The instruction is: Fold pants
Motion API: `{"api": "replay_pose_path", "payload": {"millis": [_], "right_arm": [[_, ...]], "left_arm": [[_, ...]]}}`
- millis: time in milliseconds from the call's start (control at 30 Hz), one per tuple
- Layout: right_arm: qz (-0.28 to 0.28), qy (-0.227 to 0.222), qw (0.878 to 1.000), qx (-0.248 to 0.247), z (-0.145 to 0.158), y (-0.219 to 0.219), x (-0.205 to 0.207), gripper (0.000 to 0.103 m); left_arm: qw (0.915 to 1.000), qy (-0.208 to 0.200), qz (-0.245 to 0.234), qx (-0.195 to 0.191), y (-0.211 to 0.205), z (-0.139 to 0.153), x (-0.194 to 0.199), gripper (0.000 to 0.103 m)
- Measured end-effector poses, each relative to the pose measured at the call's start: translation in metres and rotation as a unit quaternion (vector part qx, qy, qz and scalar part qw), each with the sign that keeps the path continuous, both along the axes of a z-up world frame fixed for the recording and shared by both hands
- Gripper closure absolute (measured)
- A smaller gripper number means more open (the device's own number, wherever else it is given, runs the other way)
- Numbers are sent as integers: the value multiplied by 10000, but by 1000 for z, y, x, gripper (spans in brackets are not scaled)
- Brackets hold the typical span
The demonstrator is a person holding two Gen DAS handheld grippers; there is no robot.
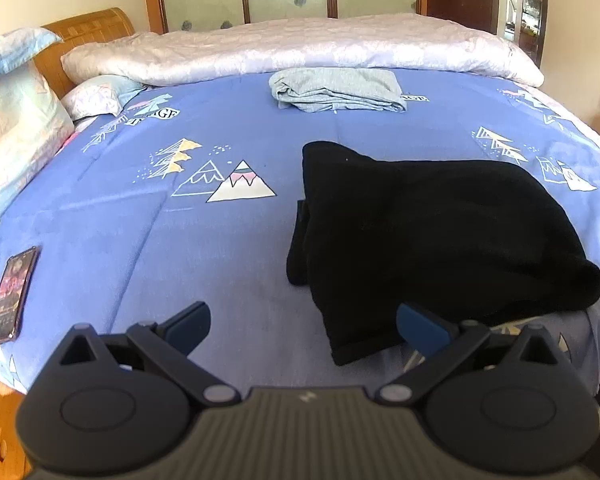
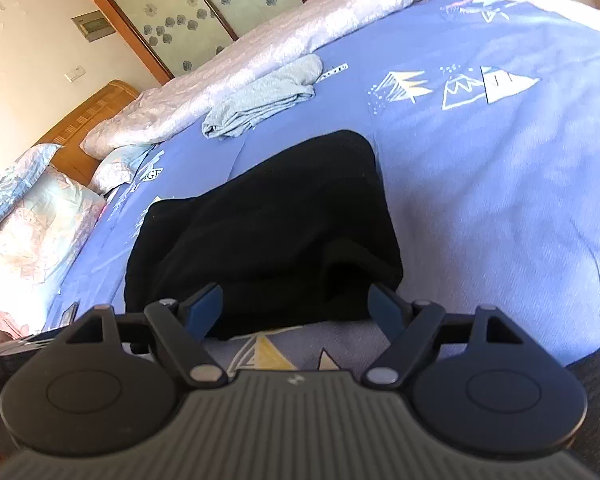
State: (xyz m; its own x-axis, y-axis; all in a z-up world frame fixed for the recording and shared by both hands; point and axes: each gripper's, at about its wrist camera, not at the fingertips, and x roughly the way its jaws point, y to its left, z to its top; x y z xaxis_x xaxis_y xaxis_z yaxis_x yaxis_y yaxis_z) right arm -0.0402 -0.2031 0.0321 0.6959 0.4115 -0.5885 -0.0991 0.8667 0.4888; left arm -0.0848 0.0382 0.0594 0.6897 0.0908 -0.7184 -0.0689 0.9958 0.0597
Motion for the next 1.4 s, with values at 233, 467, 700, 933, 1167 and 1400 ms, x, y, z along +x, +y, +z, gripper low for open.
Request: {"api": "replay_pose_path", "payload": {"millis": [233, 467, 700, 933, 1167, 1400], "right_arm": [[-41, -43, 9999, 94, -2, -4, 2, 21], [66, 23, 9999, 124, -2, -2, 4, 21], [208, 84, 9997, 122, -2, 0, 5, 21], [265, 63, 9996, 29, -3, 2, 5, 20], [228, 67, 9997, 10, -4, 0, 5, 20], [236, -6, 9997, 18, -3, 1, 3, 14]], "left_arm": [[9997, 164, -189, -17, -4, 0, 5, 0], [9995, 161, -52, 253, -4, -1, 7, 0], [9993, 317, -52, 177, 0, -3, 9, 0], [9989, 450, 62, 90, 3, -6, 9, 0], [9988, 465, 84, 115, 3, -5, 9, 0], [9986, 461, 182, 176, 5, -5, 11, 0]]}}
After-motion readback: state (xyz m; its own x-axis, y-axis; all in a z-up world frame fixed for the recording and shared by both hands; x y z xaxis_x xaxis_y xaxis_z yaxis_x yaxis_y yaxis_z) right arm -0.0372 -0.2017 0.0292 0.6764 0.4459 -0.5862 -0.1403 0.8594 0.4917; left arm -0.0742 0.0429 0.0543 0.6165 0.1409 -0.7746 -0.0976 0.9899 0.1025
